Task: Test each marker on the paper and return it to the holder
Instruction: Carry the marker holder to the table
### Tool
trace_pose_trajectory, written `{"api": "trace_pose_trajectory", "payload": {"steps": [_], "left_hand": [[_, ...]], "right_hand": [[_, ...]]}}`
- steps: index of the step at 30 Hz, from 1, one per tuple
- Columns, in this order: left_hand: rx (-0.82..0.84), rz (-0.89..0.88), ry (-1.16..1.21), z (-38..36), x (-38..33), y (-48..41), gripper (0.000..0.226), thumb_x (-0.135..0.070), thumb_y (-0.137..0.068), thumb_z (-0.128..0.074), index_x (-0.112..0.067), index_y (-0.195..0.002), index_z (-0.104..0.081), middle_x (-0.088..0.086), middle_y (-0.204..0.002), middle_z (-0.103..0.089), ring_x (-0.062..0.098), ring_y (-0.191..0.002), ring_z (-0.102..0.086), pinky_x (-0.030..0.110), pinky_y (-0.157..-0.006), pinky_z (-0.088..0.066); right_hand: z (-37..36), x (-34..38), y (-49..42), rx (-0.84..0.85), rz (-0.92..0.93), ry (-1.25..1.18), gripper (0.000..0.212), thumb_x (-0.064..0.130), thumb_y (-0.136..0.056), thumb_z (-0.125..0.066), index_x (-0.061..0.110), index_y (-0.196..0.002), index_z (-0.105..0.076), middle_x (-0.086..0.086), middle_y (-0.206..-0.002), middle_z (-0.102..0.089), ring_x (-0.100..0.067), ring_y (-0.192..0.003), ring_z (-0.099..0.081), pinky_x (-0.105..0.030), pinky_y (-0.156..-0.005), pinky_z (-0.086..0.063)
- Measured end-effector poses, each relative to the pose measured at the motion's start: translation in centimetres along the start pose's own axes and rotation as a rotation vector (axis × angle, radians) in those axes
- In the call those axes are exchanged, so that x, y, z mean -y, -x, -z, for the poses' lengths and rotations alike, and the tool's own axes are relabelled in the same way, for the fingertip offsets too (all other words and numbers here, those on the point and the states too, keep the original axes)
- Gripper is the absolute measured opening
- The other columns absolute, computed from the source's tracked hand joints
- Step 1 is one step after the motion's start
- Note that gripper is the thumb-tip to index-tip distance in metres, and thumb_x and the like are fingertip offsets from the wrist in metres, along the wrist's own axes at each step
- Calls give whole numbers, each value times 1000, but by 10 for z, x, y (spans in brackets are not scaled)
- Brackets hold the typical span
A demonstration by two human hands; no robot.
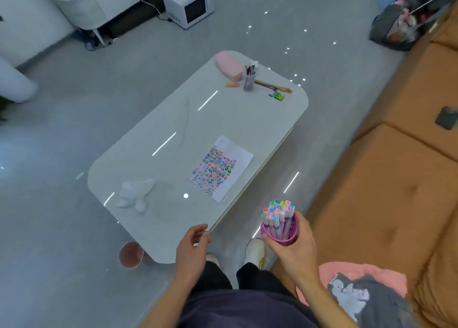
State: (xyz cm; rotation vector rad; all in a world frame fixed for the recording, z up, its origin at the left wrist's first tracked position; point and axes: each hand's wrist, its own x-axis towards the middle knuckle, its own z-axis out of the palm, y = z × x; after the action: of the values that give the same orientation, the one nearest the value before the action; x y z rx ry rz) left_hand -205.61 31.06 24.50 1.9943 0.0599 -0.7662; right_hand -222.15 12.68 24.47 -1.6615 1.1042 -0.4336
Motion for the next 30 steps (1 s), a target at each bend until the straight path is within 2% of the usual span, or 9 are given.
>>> {"api": "trace_pose_trajectory", "payload": {"steps": [3, 7, 10, 11, 15, 21, 23, 27, 30], "left_hand": [[-61, 14, 36, -1, -5, -6, 16, -17, -94, -64, -29, -102, -69, -5, -96, -73, 16, -93, -69, 35, -86, -56], [-112, 58, 83, 2, -7, -16, 17, -17, -94, -64, -30, -103, -70, -5, -97, -73, 13, -92, -69, 39, -90, -55], [-145, 83, 111, 5, -9, -26, 16, -17, -94, -64, -29, -103, -70, -4, -98, -72, 15, -95, -68, 40, -92, -55], [-156, 90, 120, 6, -9, -30, 16, -18, -94, -64, -29, -104, -70, -5, -98, -72, 15, -95, -68, 40, -92, -55], [-184, 104, 144, 14, -11, -45, 17, -20, -93, -64, -33, -102, -70, -6, -96, -73, 14, -93, -68, 39, -90, -56], [-208, 119, 153, 21, -10, -57, 17, -20, -93, -64, -34, -102, -69, -7, -94, -73, 12, -91, -68, 37, -88, -56], [-228, 127, 164, 20, -10, -58, 18, -20, -93, -64, -35, -101, -69, -7, -94, -72, 11, -91, -68, 36, -88, -56], [-296, 148, 194, 13, -11, -60, 18, -19, -93, -64, -33, -103, -69, -7, -94, -72, 12, -90, -68, 37, -88, -57], [-358, 185, 247, 0, -13, -61, 18, -19, -93, -64, -33, -103, -69, -7, -95, -72, 12, -91, -68, 38, -88, -57]], "right_hand": [[-3, 5, -20, 70, 16, 14, 82, 44, -62, -100, 62, -126, -52, 32, -123, -61, 11, -110, -63, -20, -85, -53], [-13, 16, -43, 150, 27, 51, 83, 48, -63, -98, 54, -131, -53, 32, -123, -63, 14, -107, -63, -10, -77, -53], [-26, 25, -60, 206, 21, 33, 81, 42, -64, -99, 47, -132, -55, 25, -123, -67, 7, -107, -67, -18, -85, -56], [-30, 29, -65, 216, 27, 33, 80, 40, -65, -99, 46, -131, -55, 25, -122, -68, 7, -107, -67, -19, -85, -56], [-49, 45, -83, 250, 72, 37, 79, 35, -66, -100, 49, -129, -56, 28, -122, -68, 8, -108, -67, -6, -82, -51], [-70, 56, -101, 311, 114, 38, 81, 32, -66, -100, 52, -129, -54, 29, -123, -66, 10, -109, -66, -2, -80, -48], [-74, 58, -108, 336, 122, 49, 81, 33, -65, -100, 54, -128, -53, 29, -125, -65, 11, -110, -65, -4, -81, -50], [-80, 65, -131, 438, 149, 86, 79, 40, -65, -99, 46, -131, -55, 23, -125, -68, 2, -111, -68, -26, -88, -57], [-82, 66, -155, 516, 200, 126, 75, 43, -65, -98, 46, -127, -57, 23, -121, -69, 0, -108, -69, -29, -86, -59]]}}
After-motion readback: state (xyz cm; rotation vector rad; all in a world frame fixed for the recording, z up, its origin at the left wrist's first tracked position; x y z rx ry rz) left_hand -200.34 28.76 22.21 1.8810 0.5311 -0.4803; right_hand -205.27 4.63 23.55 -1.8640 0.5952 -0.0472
